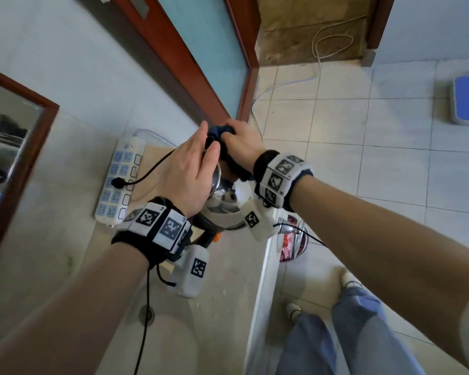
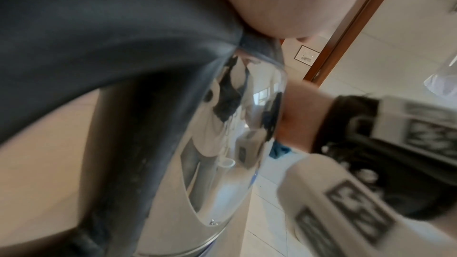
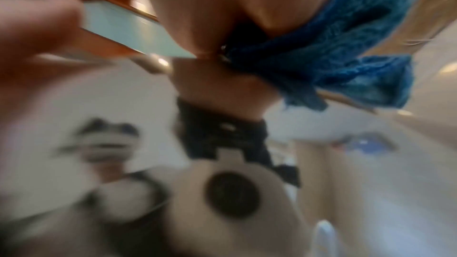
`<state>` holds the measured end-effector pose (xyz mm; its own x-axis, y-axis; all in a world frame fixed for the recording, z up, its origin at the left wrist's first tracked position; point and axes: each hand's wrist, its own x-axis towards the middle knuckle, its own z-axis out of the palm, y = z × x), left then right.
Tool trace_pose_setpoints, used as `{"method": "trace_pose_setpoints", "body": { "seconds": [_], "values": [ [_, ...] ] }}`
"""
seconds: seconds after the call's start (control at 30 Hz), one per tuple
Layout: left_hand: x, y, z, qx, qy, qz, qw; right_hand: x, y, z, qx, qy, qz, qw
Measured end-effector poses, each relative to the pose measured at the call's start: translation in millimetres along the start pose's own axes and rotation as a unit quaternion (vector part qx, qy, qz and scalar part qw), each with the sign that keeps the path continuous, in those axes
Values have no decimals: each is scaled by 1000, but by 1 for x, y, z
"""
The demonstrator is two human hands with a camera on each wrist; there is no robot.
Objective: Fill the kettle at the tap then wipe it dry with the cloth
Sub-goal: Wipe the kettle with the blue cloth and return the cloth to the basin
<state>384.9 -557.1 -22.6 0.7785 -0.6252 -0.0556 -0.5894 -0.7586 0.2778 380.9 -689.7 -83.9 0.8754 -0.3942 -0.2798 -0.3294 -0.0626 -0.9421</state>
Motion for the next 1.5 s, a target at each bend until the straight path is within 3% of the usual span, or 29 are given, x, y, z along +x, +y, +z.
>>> {"method": "trace_pose_setpoints", "body": {
  "seconds": [0.1,0.17,0.33,0.4,0.53,0.6,0.7,0.73,0.87,0.9,0.93,1.03,1.07,1.17,1.27,1.33,1.43,1.5],
  "values": [
    [0,1,0,14,8,1,1000,-27,1,0,99,31,-70,992],
    [1,1,0,16,7,9,1000,-35,19,1,110,27,-85,990],
    [-1,2,0,12,-4,16,1000,-17,64,-2,12,-8,103,995],
    [0,1,1,14,-1,14,1000,-25,54,2,33,19,58,998],
    [2,-1,0,21,-5,12,1000,-81,34,20,39,122,-143,981],
    [1,0,-1,23,-13,12,1000,-94,55,26,29,145,-126,981],
    [0,1,0,28,-16,14,999,-94,81,24,28,147,27,988],
    [0,1,0,28,-14,15,999,-101,79,27,26,152,34,988],
    [1,-1,0,21,-17,17,999,-151,59,54,10,143,-125,982],
    [1,-2,0,21,-18,15,999,-156,66,58,1,136,-138,981],
    [0,-1,0,20,-19,15,1000,-156,79,60,3,131,-127,983],
    [0,-1,0,13,-24,14,1000,-151,102,57,7,103,-5,995],
    [0,-1,0,12,-23,14,1000,-152,100,57,7,107,-6,994],
    [1,-3,1,21,-16,12,1000,-160,72,66,33,139,-120,982],
    [0,-2,-1,26,-17,17,999,-160,67,74,26,133,-153,979],
    [0,-2,-1,32,-14,17,999,-156,85,73,-12,103,-109,989],
    [-1,-1,0,45,-6,11,999,-145,108,57,-54,27,36,998],
    [-1,0,0,76,2,20,997,-140,108,39,-87,-12,43,995]
  ]
}}
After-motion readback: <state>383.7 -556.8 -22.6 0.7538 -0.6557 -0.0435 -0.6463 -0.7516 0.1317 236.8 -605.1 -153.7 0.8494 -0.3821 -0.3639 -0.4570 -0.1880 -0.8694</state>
